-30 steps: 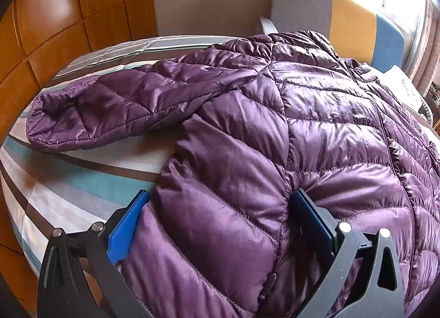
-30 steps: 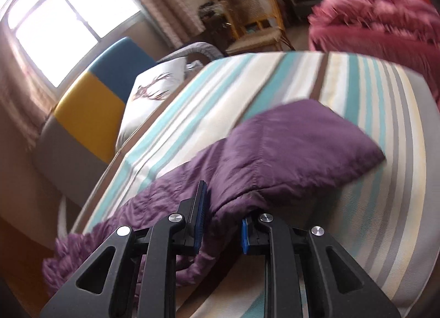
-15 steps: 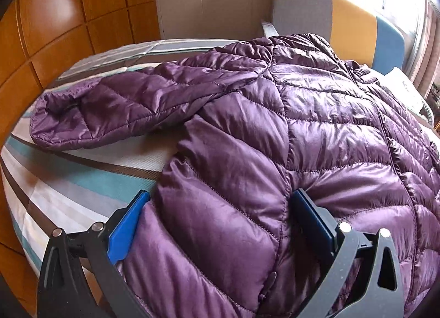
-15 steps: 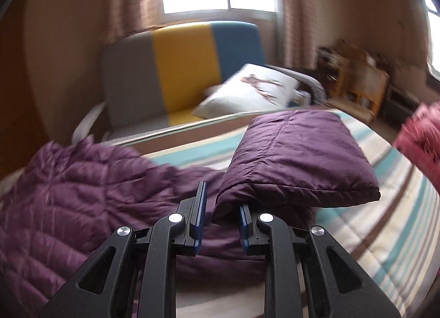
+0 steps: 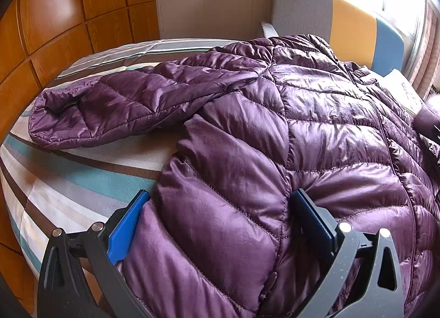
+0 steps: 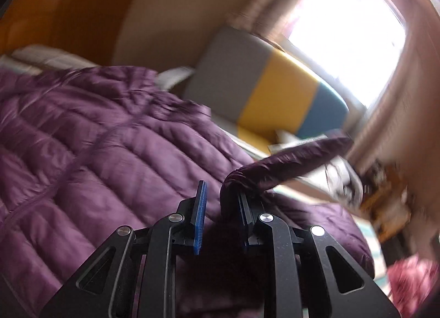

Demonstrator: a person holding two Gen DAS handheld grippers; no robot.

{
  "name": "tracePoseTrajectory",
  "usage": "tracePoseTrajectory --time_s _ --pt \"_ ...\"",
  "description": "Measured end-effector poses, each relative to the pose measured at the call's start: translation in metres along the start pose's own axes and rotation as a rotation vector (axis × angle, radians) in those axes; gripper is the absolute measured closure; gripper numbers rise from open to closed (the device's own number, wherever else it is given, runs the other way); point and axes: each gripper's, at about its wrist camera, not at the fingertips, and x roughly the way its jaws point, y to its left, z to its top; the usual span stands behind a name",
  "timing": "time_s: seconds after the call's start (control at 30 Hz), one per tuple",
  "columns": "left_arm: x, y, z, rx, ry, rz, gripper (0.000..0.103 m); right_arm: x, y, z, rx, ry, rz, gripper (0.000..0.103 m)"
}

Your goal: Fold large clothes

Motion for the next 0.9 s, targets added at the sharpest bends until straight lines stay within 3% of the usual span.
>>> tracePoseTrajectory --time_s 0.17,0.3,0.43,0.57,0.73,0.9 --pt "0.000 0.000 0.000 -0.001 0.000 0.000 0.002 -0.006 0.032 0.019 -0.065 -0.072 0.084 0.082" --pt "0.000 0.000 0.000 0.000 -0.001 0.000 0.002 -0.014 0.068 0.021 -0.210 -0.120 0.186 0.082" --pt "0.000 0.001 0.000 -0.001 0.000 -0.001 0.002 -0.017 0.086 0.016 -0.302 -0.112 0.191 0.082" --pt "0.000 -0.002 0.002 0.008 0.010 0.012 0.002 -0.017 0.070 0.016 -0.213 -0.050 0.131 0.082" --pt "-0.004 -0.016 0.016 0.030 0.031 0.038 0.002 -0.010 0.026 -0.002 -0.049 0.095 0.060 0.082" --pt "-0.017 -0.054 0.048 0.062 -0.041 -0.058 0.002 0.006 -0.006 -0.028 0.099 0.222 0.008 0.082"
